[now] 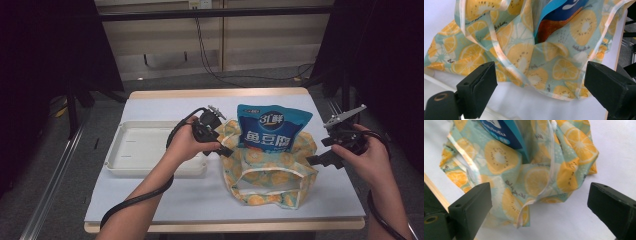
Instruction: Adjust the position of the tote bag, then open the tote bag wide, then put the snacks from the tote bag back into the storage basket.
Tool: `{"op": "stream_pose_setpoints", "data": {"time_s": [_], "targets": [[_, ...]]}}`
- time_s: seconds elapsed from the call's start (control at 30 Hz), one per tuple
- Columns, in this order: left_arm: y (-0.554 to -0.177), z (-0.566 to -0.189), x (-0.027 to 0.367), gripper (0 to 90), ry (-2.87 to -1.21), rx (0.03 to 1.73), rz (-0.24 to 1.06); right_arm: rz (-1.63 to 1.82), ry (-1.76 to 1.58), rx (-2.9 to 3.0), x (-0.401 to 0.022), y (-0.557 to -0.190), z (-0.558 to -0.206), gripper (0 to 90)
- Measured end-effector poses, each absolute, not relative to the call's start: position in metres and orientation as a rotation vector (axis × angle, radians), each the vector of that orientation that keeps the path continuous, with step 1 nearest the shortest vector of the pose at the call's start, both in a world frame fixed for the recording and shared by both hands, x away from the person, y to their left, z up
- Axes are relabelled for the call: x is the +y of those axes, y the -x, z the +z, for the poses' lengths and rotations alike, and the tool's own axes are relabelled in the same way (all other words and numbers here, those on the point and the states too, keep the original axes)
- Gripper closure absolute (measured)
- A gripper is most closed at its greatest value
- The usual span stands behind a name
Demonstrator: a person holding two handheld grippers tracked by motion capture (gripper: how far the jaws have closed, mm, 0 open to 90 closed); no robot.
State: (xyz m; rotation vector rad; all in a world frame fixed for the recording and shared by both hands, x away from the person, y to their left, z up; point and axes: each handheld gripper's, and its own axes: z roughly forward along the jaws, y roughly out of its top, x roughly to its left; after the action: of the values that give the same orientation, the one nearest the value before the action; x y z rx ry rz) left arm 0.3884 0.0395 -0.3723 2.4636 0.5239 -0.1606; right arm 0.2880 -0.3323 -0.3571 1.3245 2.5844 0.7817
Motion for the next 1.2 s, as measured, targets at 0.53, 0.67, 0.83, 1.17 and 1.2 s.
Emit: {"op": "stream_pose_setpoints", "data": {"time_s": [0.53,0.67,0.83,1.17,1.2], "targets": [[-0.39,-0.347,0.031,10.8,-2.485,0.444,-0.174,0.771,-1.343,2.573,-0.333,-0.284,-0.36,5.4],[-0.392,-0.339,0.031,11.2,-2.488,0.44,-0.177,0.766,-1.348,2.578,-0.334,-0.282,-0.361,5.4],[-0.394,-0.331,0.026,11.5,-2.505,0.409,-0.16,0.776,-1.355,2.564,-0.337,-0.279,-0.359,5.3],[-0.4,-0.313,0.014,12.6,-2.512,0.377,-0.158,0.78,-1.355,2.568,-0.337,-0.28,-0.359,5.4],[-0.401,-0.311,0.013,12.7,-2.507,0.373,-0.166,0.78,-1.352,2.571,-0.336,-0.281,-0.36,5.4]]}}
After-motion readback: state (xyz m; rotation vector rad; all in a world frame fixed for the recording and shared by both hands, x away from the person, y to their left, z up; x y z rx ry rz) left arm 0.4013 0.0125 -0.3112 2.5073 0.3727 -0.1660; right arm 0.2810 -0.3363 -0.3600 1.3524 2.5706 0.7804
